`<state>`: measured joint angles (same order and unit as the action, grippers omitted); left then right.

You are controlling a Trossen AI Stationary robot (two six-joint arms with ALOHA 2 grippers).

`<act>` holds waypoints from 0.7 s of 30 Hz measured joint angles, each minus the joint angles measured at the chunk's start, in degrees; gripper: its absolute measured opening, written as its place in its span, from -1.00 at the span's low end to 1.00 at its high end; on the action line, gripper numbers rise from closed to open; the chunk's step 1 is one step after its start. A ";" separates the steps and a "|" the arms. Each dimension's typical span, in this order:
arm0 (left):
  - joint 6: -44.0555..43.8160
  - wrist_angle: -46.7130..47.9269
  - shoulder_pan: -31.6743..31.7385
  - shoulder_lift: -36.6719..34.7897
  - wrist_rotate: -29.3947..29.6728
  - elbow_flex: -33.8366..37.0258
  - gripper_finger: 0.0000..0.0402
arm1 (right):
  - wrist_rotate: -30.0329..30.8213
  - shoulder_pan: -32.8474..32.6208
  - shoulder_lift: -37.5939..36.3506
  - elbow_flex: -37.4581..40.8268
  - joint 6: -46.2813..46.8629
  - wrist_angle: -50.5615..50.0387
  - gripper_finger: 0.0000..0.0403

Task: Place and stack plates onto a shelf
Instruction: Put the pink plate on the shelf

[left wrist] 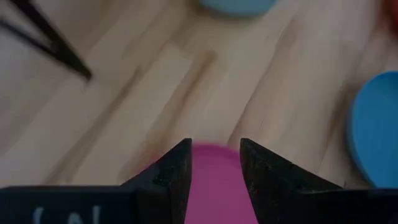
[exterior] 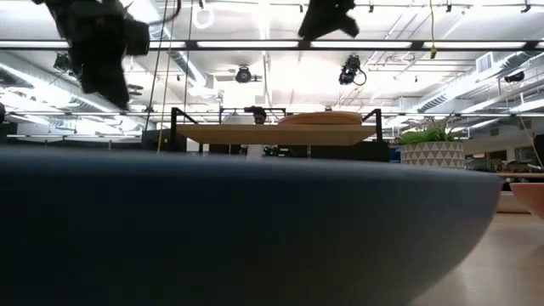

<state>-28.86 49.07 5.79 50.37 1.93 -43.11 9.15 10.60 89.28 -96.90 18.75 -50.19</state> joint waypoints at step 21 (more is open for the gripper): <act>6.97 2.59 5.67 7.95 -7.67 0.37 -0.29 | -4.55 3.39 13.62 0.04 3.53 8.28 -0.55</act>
<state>-21.89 51.66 11.46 58.32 -5.74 -42.74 4.60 14.00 102.90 -96.86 22.28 -41.92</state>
